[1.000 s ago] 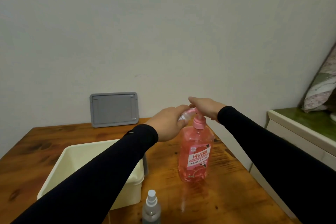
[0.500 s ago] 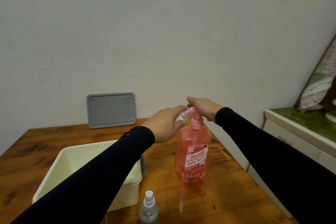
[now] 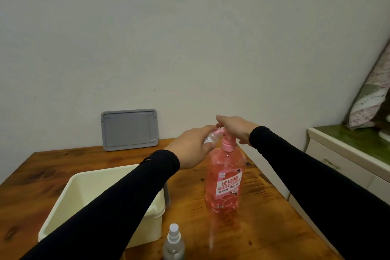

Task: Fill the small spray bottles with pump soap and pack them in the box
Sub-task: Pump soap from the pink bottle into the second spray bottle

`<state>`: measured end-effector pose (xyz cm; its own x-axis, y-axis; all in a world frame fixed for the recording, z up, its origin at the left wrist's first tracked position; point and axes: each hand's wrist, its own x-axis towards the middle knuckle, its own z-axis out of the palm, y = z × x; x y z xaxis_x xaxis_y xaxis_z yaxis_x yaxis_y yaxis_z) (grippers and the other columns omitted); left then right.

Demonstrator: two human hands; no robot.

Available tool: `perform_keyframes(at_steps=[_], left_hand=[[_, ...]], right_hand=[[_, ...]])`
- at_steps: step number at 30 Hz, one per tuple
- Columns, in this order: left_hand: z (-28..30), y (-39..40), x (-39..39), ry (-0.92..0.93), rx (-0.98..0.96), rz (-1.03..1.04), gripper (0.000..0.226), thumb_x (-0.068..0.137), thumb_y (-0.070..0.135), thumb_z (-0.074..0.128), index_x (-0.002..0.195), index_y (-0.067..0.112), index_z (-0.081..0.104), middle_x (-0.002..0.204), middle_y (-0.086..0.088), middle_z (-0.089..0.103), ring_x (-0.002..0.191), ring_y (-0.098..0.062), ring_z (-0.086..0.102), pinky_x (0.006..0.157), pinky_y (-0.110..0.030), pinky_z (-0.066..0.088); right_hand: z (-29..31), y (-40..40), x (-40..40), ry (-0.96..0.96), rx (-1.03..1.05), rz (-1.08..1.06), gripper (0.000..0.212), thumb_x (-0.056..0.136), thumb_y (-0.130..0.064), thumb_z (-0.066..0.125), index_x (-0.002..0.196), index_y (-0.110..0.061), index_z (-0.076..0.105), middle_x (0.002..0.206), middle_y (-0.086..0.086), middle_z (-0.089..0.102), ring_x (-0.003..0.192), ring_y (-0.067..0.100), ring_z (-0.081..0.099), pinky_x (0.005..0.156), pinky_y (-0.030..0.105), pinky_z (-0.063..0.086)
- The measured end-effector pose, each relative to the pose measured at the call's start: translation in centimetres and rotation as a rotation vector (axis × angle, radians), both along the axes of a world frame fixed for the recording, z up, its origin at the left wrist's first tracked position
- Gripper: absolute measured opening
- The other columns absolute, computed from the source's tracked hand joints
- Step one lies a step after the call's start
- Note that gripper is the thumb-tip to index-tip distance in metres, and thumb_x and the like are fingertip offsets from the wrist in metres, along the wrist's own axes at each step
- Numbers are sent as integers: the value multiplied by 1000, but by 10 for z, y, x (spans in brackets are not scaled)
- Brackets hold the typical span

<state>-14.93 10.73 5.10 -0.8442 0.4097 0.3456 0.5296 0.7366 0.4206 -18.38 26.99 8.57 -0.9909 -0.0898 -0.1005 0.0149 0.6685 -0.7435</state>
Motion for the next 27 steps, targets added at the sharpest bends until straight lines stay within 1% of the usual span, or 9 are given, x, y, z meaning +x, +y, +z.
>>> perform_keyframes(at_steps=[2, 5, 8, 11, 14, 18, 20, 23, 27], left_hand=[[3, 0, -1, 14, 0, -2, 48, 97, 38, 46, 142, 32, 32, 135, -2, 52, 115, -19, 51, 83, -23, 35], [0, 0, -2, 20, 9, 0, 47, 97, 38, 46, 142, 33, 32, 133, -3, 54, 113, -18, 52, 81, -23, 35], [-9, 1, -2, 5, 9, 3, 47, 98, 38, 45, 142, 34, 31, 134, -2, 52, 115, -18, 51, 83, -22, 34], [-12, 2, -2, -17, 8, 6, 48, 98, 38, 45, 142, 35, 30, 136, -2, 52, 116, -18, 51, 83, -22, 34], [-8, 2, -2, -18, 5, 7, 47, 97, 39, 45, 142, 34, 30, 135, -2, 52, 114, -18, 52, 82, -23, 36], [2, -1, -3, 11, 4, 12, 47, 97, 39, 46, 141, 33, 32, 132, -3, 55, 111, -19, 52, 80, -24, 35], [3, -1, -2, 12, 5, 7, 46, 97, 38, 46, 141, 33, 33, 130, -2, 55, 110, -18, 53, 80, -24, 35], [-3, 0, -1, 13, 19, 3, 45, 97, 38, 46, 140, 34, 33, 130, -2, 56, 110, -18, 53, 80, -24, 36], [-11, 1, -1, -11, 3, 9, 46, 98, 38, 44, 142, 34, 30, 134, -2, 53, 114, -18, 52, 82, -23, 35]], right_hand=[[5, 0, 1, 2, 2, 11, 54, 97, -48, 27, 134, -13, 46, 131, 8, 51, 107, 18, 44, 83, 32, 28], [2, -1, 0, 15, 1, -3, 52, 98, -44, 27, 133, -12, 48, 135, 9, 50, 101, 17, 44, 83, 32, 30], [-9, -3, 0, 20, -2, -18, 49, 98, -40, 26, 129, -11, 50, 134, 12, 52, 96, 19, 49, 81, 32, 33], [-12, -3, -1, 28, 35, 9, 47, 100, -36, 24, 129, -10, 49, 135, 12, 51, 94, 19, 48, 80, 31, 32], [-8, -2, -1, 5, 2, -6, 50, 98, -43, 26, 128, -12, 51, 132, 13, 52, 97, 21, 48, 81, 33, 32], [2, 0, -1, 3, -49, -7, 54, 95, -49, 30, 131, -14, 49, 128, 7, 54, 108, 20, 47, 83, 34, 29], [3, -1, -2, 5, -49, -7, 54, 95, -49, 29, 131, -14, 49, 130, 7, 53, 104, 19, 47, 82, 34, 29], [-6, -1, -3, 16, -53, -22, 51, 97, -44, 27, 129, -12, 52, 131, 10, 54, 99, 20, 50, 81, 32, 34], [-14, -3, -3, 7, -32, -29, 49, 98, -40, 26, 128, -11, 51, 130, 12, 54, 85, 16, 51, 72, 30, 35]])
